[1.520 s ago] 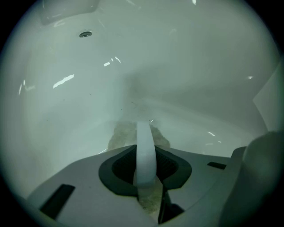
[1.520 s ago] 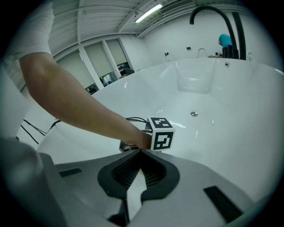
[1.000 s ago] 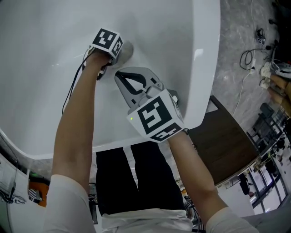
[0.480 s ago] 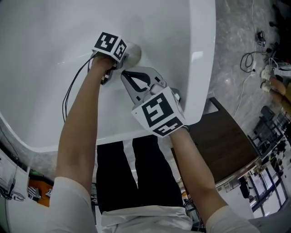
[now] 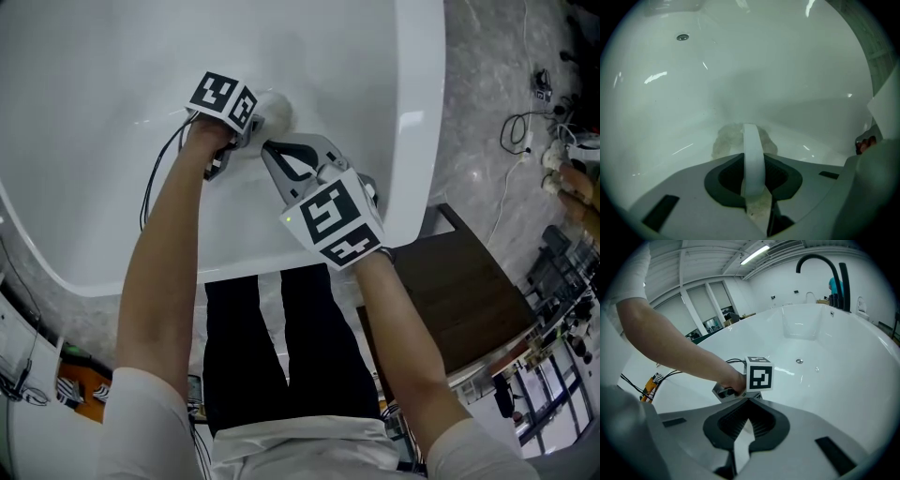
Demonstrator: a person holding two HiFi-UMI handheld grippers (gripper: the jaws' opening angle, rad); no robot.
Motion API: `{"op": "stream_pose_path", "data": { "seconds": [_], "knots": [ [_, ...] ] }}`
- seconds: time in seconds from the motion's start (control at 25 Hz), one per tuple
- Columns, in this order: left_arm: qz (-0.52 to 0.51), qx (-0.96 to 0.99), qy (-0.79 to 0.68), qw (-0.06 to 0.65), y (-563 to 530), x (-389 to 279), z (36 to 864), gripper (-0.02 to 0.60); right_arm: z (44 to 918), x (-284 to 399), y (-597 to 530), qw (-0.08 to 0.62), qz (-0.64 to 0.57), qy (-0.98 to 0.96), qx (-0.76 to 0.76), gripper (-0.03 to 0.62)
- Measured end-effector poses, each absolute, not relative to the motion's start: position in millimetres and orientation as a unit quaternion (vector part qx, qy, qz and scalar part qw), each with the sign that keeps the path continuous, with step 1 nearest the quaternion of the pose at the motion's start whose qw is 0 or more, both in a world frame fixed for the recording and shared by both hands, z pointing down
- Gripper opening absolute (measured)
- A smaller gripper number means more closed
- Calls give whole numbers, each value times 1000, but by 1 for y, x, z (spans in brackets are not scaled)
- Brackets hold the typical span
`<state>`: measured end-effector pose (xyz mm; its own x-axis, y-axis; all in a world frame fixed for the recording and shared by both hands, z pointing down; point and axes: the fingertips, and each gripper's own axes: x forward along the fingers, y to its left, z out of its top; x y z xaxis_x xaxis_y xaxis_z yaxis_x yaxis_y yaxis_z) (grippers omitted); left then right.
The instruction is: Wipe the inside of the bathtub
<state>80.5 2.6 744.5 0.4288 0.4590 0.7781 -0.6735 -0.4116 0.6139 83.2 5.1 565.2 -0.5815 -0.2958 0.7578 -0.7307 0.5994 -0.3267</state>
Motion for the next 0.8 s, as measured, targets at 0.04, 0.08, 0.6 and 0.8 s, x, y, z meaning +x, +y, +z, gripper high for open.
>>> {"op": "stream_pose_path", "data": {
  "seconds": [0.04, 0.08, 0.6, 0.8],
  "knots": [
    [530, 652, -84, 536, 3, 76, 743, 96, 565, 83, 5, 337, 323, -828, 310, 18],
    [532, 650, -85, 536, 3, 72, 743, 97, 564, 84, 5, 338, 322, -828, 310, 18],
    [551, 635, -105, 531, -2, 14, 739, 97, 567, 70, 2, 349, 318, -829, 300, 19],
    [559, 625, -115, 533, -3, -23, 734, 95, 561, 51, -2, 349, 313, -835, 289, 18]
  ]
}}
